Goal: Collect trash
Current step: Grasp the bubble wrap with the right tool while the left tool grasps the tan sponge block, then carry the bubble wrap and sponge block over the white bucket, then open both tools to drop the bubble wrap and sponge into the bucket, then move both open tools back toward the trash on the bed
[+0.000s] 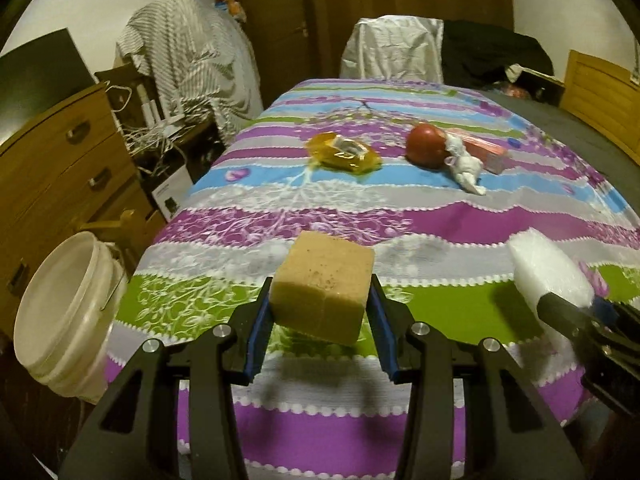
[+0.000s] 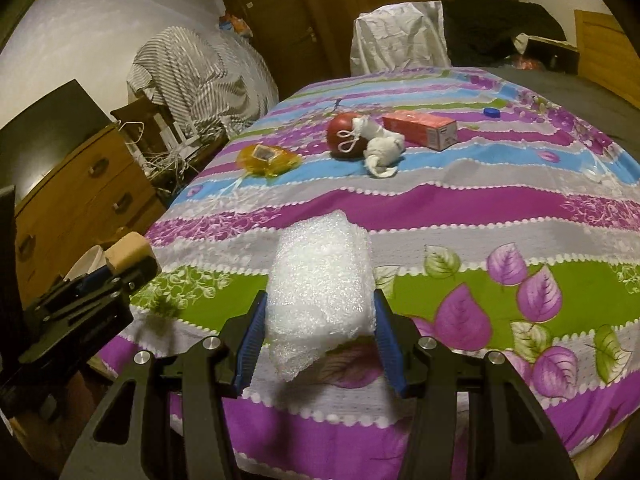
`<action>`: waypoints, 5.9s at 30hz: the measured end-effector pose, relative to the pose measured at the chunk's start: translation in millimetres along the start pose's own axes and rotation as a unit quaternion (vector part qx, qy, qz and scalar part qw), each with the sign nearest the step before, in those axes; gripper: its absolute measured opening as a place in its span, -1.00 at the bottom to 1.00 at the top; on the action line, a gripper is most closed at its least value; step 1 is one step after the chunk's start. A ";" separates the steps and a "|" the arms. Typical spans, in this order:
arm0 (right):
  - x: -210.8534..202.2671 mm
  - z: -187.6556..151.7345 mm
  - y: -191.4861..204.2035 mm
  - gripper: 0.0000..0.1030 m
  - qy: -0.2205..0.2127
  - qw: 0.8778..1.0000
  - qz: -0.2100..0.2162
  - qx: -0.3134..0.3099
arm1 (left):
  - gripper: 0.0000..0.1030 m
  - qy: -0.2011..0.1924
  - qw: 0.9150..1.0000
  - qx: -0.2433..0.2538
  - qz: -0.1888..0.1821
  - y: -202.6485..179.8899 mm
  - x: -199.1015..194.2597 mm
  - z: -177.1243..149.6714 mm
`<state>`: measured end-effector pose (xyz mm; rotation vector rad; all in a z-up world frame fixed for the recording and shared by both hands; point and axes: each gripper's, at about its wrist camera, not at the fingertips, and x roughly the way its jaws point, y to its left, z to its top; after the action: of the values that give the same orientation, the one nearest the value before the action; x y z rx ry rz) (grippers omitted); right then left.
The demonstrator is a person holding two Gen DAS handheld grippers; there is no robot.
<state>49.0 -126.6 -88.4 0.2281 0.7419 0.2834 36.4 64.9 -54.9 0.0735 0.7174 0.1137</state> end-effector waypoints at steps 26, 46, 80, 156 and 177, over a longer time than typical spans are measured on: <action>21.8 72.6 146.3 0.02 -0.023 0.989 0.083 -0.120 | -0.17 -0.036 0.991 -0.088 0.095 114.4 -28.5 22.4; 102.1 92.9 416.3 0.02 0.041 0.939 0.213 -0.267 | -0.17 -0.015 0.957 -0.164 0.239 316.8 -41.8 19.2; 126.9 63.4 487.9 0.02 0.083 0.917 0.247 -0.302 | -0.14 0.021 0.952 -0.189 0.238 368.6 -23.0 -21.5; 114.1 167.1 -30.2 0.76 -0.007 0.994 -0.049 -0.096 | 0.89 0.058 0.985 -0.120 0.111 128.9 54.3 10.9; 129.8 140.0 -42.0 0.63 0.192 0.940 0.129 -0.251 | 0.89 0.116 0.977 -0.138 0.112 124.0 87.5 -1.6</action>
<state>244.1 -137.4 -82.7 -0.2271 0.9992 0.7703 91.0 199.1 -99.9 -0.1282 0.9195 0.4416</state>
